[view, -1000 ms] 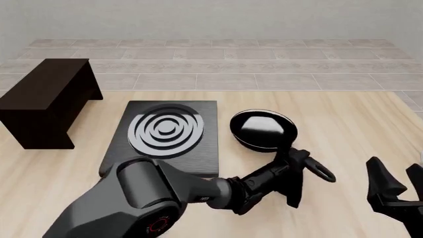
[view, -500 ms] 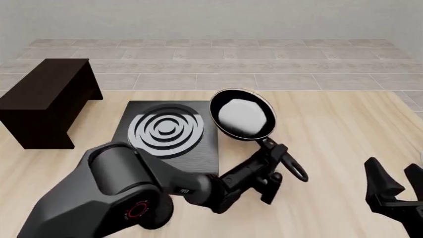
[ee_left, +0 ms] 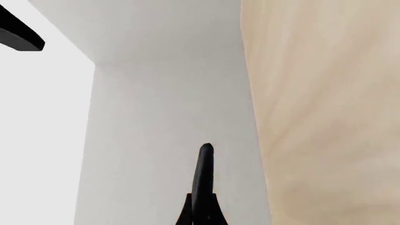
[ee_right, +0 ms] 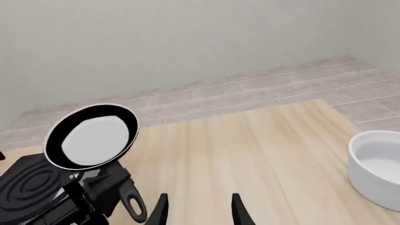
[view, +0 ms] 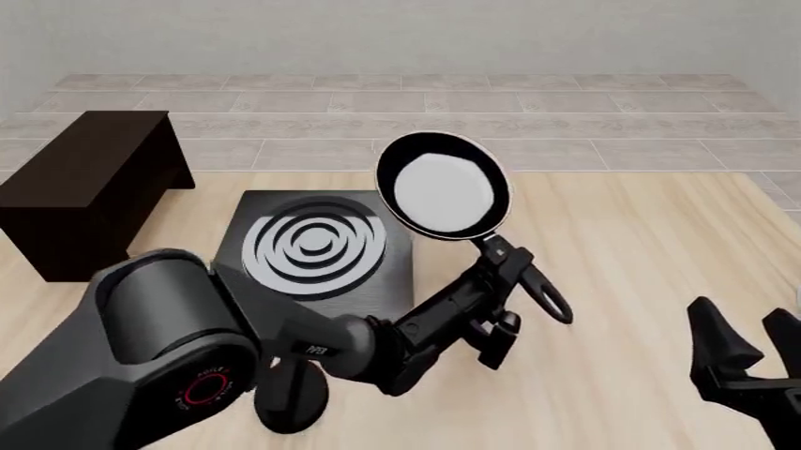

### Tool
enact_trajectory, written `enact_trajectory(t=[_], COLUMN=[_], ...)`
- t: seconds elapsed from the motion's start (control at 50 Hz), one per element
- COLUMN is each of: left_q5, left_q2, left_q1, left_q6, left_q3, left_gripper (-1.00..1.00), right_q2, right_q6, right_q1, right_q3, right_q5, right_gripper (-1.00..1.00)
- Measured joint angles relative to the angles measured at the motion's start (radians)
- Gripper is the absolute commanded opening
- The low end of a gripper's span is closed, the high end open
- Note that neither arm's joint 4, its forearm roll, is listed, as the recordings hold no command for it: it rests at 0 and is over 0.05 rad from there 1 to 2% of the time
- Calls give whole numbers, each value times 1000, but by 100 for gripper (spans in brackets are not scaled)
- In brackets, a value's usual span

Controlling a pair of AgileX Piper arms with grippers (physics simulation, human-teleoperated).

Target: Put the frying pan on top of the cabinet.

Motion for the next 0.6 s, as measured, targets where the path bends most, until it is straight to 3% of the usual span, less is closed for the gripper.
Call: enact_trajectory(t=[0.6], left_q5=[15], left_q2=[-224], left_q1=[158], left_q6=[36], left_q3=[141], left_gripper=[-100], right_q2=[-6], right_q6=[-2], right_q1=[5], right_q3=[0], right_q5=[7], right_gripper=[100])
